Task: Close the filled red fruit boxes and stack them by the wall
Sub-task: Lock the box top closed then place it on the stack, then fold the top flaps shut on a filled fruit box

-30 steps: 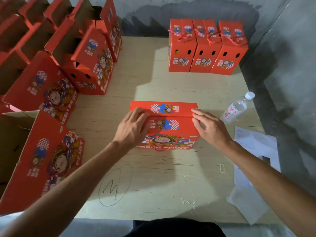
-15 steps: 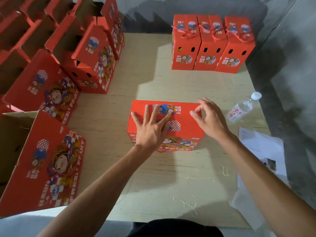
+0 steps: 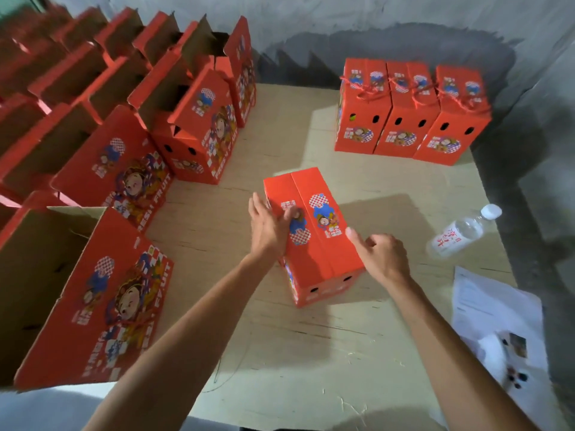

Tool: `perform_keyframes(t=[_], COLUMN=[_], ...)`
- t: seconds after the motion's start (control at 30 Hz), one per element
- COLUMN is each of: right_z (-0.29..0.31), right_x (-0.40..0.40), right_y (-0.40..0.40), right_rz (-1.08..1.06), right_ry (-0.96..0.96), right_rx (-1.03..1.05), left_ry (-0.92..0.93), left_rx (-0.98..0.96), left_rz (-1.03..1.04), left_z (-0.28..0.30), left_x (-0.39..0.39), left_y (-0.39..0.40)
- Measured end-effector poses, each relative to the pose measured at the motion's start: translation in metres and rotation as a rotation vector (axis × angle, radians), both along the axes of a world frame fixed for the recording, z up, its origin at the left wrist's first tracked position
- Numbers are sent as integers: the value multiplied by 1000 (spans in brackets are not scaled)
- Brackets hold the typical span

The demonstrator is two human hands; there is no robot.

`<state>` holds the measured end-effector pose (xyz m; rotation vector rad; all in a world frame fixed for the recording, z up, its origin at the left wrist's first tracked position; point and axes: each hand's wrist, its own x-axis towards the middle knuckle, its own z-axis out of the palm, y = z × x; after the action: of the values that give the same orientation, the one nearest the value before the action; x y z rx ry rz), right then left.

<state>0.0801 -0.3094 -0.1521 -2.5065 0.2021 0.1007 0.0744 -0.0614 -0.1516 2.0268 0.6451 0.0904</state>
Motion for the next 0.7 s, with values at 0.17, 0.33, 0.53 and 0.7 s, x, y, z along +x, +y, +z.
perform_keyframes(t=[0.17,0.33,0.53,0.7], right_z=[0,6,72,119], right_x=[7,28,49,61], right_y=[26,41,78,119], right_rz=[-78,-190,-22,223], right_ry=[669,636,257,245], right_rx=[663,949,928,939], left_ry=[74,87,-109,-143], left_rx=[-173,-125,-75,134], left_rz=[16,90,-99,-132], left_z=[0,12,75,129], left_x=[8,12,26,45], left_y=[27,23,0,-9])
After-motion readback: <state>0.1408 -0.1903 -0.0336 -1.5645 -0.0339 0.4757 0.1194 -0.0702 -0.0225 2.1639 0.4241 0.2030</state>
